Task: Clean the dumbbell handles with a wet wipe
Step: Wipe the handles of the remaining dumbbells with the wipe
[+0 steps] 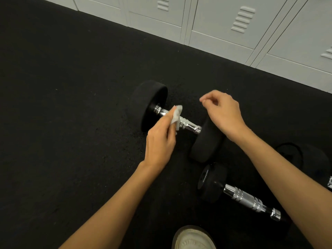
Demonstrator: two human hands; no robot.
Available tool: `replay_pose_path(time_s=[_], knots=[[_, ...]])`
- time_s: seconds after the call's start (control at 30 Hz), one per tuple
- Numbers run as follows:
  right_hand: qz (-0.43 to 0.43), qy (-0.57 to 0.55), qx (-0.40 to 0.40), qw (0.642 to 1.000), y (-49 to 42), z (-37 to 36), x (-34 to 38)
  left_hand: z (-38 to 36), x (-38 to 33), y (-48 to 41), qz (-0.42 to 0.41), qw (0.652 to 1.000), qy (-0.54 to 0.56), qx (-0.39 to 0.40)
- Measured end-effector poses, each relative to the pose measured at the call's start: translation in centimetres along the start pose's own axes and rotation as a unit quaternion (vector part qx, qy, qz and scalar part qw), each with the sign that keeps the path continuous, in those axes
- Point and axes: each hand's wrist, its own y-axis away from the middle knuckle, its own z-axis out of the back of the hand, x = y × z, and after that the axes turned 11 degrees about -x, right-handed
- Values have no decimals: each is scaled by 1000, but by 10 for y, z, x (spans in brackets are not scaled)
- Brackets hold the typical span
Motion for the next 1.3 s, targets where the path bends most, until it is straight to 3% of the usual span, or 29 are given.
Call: replay_pose_path(time_s=[0.1,0.17,0.23,0.3,0.43,0.53,0.63,0.7,0.77,0.93,1.13,1.2,1.3], knots=[[-122,-173,64,975,1,0,29,-7,-19,-23,22,998,26,-49],[-221,-275,160,922,-1,0,41,-10,-31,-33,34,997,42,-49],[-279,-376,206,859,-4,-2,48,-11,-37,-40,43,997,52,-26],[-298,-444,186,824,-5,-7,51,-10,-42,-48,46,998,44,20],[-324,-486,139,800,-15,-19,45,2,-43,-52,39,991,2,131],[-314,-455,112,825,-30,-36,46,17,-21,-69,27,997,-36,65],[-240,-314,59,917,-41,-48,37,23,4,-86,69,988,-136,-7],[-184,-189,37,964,-43,-55,33,24,18,-90,157,971,-180,26],[-128,-101,52,985,-44,-66,30,25,29,-90,213,961,-162,67],[-84,-4,173,981,-40,-92,28,27,34,-90,235,956,-152,87],[-230,-69,270,932,-47,-106,31,28,38,-88,232,957,-150,86],[-193,-57,269,942,-49,-107,32,28,39,-88,230,958,-151,83],[-34,43,242,969,-36,-100,37,28,40,-89,228,958,-152,83]])
